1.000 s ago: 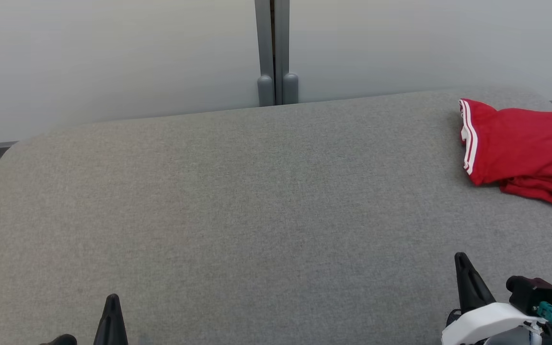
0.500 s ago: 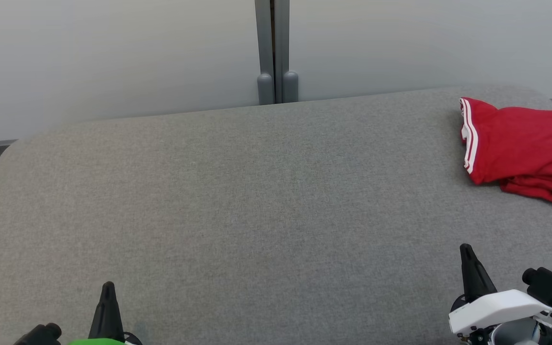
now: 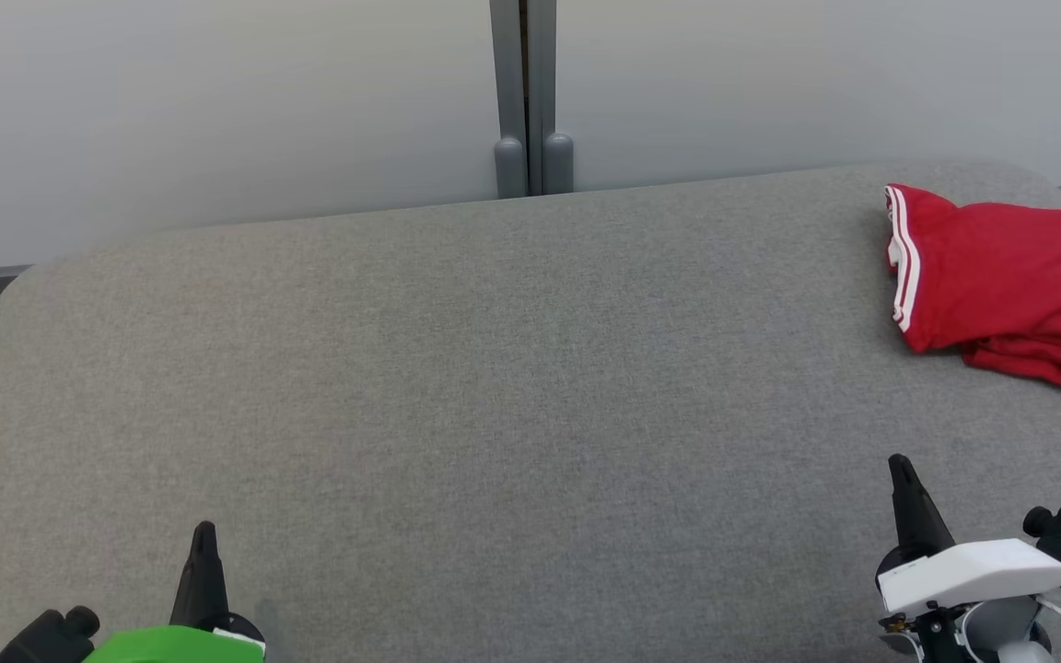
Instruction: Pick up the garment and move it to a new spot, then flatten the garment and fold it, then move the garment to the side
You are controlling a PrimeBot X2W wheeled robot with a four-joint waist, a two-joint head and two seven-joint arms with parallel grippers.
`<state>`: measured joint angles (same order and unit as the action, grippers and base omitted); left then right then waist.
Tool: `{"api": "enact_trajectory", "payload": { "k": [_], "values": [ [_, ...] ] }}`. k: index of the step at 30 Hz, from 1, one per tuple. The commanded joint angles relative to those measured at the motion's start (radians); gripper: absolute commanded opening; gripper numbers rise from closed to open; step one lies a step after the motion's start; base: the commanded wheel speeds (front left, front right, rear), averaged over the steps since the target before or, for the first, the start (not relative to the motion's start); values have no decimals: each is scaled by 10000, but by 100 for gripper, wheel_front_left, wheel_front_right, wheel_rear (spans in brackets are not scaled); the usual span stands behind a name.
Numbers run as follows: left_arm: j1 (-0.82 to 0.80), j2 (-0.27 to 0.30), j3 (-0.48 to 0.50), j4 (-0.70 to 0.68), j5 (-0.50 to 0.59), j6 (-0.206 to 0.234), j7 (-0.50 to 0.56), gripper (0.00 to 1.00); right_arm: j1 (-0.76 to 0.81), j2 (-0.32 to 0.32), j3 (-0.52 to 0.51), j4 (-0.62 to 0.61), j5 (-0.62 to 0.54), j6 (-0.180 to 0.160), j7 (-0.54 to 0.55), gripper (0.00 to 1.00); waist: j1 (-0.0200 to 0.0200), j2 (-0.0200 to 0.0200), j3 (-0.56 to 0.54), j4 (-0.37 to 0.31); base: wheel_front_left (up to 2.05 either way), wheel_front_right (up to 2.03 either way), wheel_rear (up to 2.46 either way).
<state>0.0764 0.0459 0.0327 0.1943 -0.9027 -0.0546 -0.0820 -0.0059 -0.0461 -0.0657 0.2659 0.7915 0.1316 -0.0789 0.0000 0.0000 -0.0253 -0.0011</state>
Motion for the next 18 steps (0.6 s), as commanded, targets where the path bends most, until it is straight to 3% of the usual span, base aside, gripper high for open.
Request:
{"api": "enact_trajectory", "payload": {
  "k": [1,18],
  "values": [
    [-314,73,86,-80,-351,-105,66,0,-248,-49,-47,-154,378,-5,88,0,0,0,5,1,0,0,0],
    [-766,82,279,84,-2208,-293,581,0,-493,-53,-173,-183,2521,-7,602,0,0,0,64,3,0,0,0]
  ]
}}
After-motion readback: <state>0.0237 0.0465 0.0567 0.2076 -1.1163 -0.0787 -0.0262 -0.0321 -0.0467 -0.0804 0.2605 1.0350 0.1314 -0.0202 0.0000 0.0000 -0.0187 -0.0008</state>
